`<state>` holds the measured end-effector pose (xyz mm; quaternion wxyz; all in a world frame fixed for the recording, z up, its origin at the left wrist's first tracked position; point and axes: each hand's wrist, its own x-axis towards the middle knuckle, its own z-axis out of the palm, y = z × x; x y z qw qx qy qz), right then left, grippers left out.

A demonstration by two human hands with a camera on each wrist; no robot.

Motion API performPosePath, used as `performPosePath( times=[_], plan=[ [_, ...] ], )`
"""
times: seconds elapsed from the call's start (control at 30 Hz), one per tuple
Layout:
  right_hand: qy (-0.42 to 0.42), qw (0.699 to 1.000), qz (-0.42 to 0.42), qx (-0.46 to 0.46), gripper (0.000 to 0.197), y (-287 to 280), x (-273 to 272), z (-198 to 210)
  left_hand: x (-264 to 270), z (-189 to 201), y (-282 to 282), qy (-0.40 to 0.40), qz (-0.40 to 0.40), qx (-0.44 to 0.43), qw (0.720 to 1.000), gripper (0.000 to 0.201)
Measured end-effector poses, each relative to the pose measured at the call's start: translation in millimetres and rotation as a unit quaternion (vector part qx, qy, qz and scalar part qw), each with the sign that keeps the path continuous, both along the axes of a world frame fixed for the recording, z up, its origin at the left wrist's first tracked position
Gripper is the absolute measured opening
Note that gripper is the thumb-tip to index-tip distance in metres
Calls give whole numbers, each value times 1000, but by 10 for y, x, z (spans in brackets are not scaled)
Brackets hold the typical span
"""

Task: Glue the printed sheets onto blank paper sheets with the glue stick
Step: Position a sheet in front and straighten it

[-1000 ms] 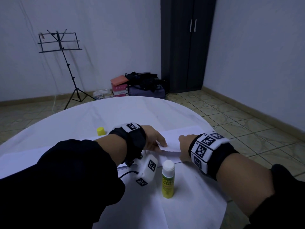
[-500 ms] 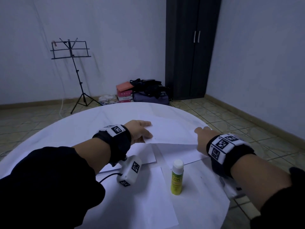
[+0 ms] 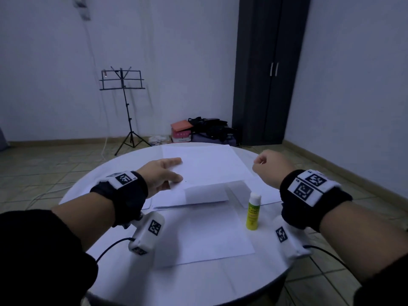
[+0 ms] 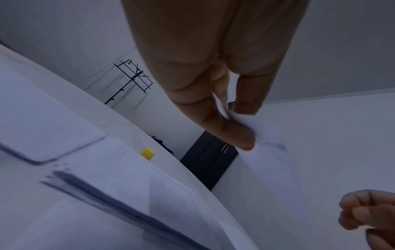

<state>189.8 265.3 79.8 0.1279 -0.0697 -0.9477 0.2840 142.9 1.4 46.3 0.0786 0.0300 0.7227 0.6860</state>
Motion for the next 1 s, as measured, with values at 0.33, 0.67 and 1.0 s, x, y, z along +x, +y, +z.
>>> performPosePath(
  times=[0.33,0.67,1.0],
  plan=[
    [-126,978,55,-159,23,-480,474,-310,650,-138,-611,-16,-48,-1,999,53],
    [-190,978,12,-82,22,-479,428,-669,645,-409,-560,13,-68,-347,935,22],
    [-290,956,-9,32,19,-333,339,-871,525,-586,-403,15,-159,-476,865,21]
  ],
)
